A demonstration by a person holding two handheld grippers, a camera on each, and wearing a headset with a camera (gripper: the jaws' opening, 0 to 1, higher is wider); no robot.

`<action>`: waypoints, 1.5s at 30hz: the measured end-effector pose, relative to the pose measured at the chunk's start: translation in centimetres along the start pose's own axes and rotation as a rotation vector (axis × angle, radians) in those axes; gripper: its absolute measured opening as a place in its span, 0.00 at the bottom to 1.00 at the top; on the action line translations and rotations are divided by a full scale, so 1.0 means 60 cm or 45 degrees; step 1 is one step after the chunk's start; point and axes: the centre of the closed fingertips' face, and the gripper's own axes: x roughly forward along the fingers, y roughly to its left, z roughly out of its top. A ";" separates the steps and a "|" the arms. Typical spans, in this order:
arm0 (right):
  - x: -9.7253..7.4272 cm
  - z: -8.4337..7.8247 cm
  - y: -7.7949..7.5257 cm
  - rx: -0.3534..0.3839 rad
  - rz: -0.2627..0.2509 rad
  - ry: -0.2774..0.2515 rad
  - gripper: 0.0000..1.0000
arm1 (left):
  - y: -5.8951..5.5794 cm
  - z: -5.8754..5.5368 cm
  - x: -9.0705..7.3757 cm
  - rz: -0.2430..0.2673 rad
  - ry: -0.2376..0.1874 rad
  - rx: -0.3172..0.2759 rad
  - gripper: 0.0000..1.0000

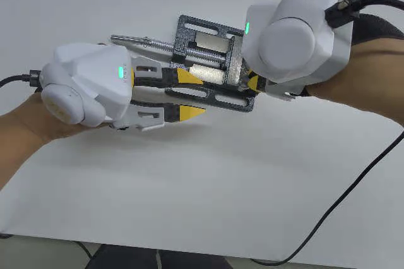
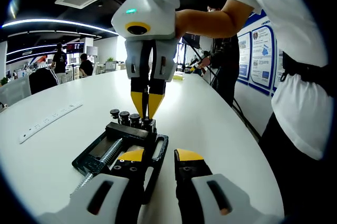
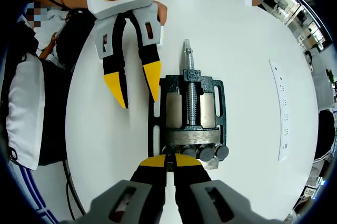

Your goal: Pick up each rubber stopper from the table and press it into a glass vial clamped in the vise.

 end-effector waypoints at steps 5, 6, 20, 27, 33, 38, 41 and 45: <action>-0.002 0.000 0.000 0.015 0.006 -0.019 0.04 | -0.003 0.004 -0.002 0.001 0.000 0.009 0.18; -0.002 0.000 -0.001 0.036 0.017 -0.036 0.04 | -0.004 0.005 -0.003 0.003 0.000 0.011 0.18; -0.006 0.001 0.000 0.097 0.021 -0.150 0.03 | -0.004 0.002 -0.014 0.011 0.014 0.009 0.18; -0.009 0.001 0.003 0.117 -0.015 -0.197 0.03 | -0.003 0.004 -0.015 0.008 0.020 0.014 0.19; -0.011 -0.003 0.005 0.149 -0.048 -0.233 0.05 | -0.002 0.005 -0.014 0.008 0.020 0.013 0.19; -0.014 -0.008 0.007 0.194 -0.091 -0.284 0.06 | -0.002 0.009 -0.011 0.007 0.024 0.014 0.19; -0.020 -0.005 0.002 0.251 -0.144 -0.356 0.08 | 0.000 0.010 -0.010 0.010 0.022 0.011 0.19; -0.029 0.002 -0.003 0.342 -0.202 -0.470 0.13 | 0.003 0.012 -0.010 0.017 0.019 0.011 0.19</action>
